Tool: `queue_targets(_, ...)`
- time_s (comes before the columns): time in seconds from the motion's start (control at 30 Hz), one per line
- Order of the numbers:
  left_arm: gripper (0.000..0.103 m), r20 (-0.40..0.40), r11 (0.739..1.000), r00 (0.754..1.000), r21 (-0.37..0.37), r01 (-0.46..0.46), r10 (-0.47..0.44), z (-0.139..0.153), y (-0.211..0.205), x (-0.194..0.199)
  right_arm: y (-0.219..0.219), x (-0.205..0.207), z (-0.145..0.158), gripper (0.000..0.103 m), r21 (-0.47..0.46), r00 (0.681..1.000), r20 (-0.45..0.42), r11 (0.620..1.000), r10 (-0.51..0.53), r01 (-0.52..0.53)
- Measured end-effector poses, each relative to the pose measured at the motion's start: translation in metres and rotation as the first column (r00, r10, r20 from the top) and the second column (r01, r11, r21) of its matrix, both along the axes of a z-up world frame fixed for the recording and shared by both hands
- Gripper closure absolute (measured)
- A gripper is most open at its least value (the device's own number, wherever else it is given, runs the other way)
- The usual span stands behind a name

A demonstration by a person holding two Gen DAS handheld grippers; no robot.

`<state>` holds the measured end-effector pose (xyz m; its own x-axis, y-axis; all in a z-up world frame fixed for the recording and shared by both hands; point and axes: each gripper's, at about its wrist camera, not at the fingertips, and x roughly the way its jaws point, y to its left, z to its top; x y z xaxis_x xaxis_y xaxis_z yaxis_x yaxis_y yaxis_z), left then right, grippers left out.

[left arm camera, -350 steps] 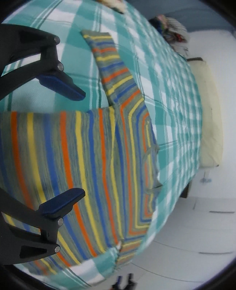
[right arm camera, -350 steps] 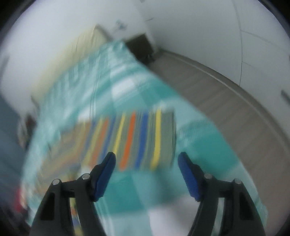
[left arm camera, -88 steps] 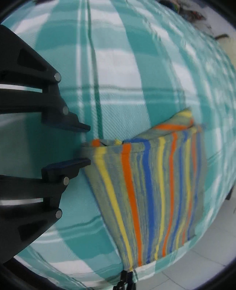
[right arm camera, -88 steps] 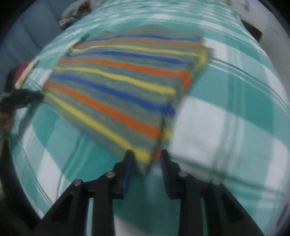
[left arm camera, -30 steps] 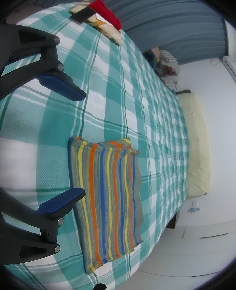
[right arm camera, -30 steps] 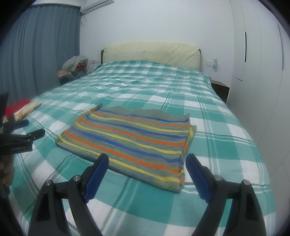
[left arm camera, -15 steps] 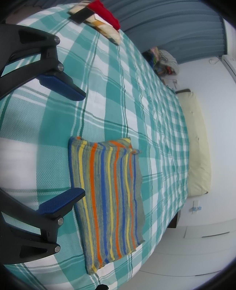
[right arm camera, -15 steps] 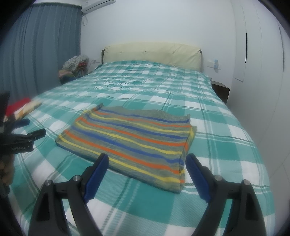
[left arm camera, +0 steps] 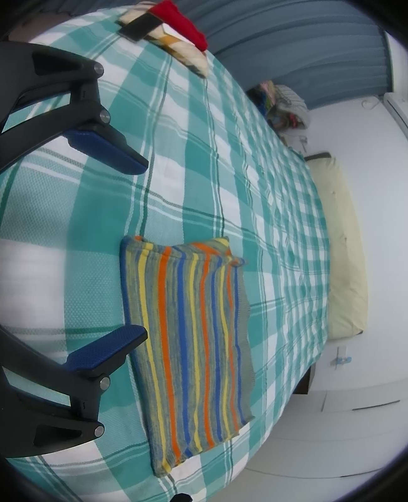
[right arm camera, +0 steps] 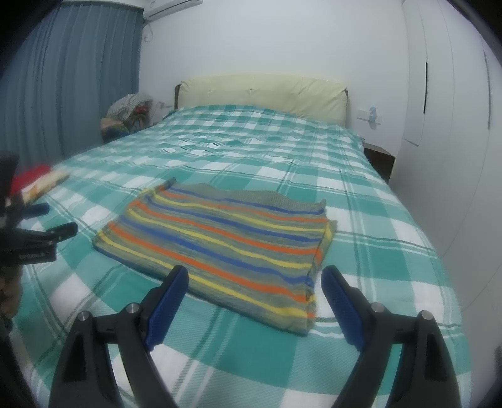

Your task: Fold small clothes

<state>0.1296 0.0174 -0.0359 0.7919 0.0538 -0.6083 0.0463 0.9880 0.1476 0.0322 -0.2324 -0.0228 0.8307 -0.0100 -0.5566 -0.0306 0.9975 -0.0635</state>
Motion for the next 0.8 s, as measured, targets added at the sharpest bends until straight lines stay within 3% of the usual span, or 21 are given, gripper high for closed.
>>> queue_targets(0.4, 0.006, -0.037, 0.999, 0.999, 0.032, 0.004, -0.003, -0.015, -0.007, 0.007, -0.027, 0.009, -0.001, 0.017, -0.166, 0.978, -0.030, 0.966, -0.205, 0.197)
queue_targets(0.8, 0.006, -0.038, 0.999, 0.999, 0.043, 0.017, -0.015, -0.017, -0.011, 0.006, -0.037, 0.016, -0.007, 0.017, -0.205, 0.969, -0.061, 0.953, -0.238, 0.221)
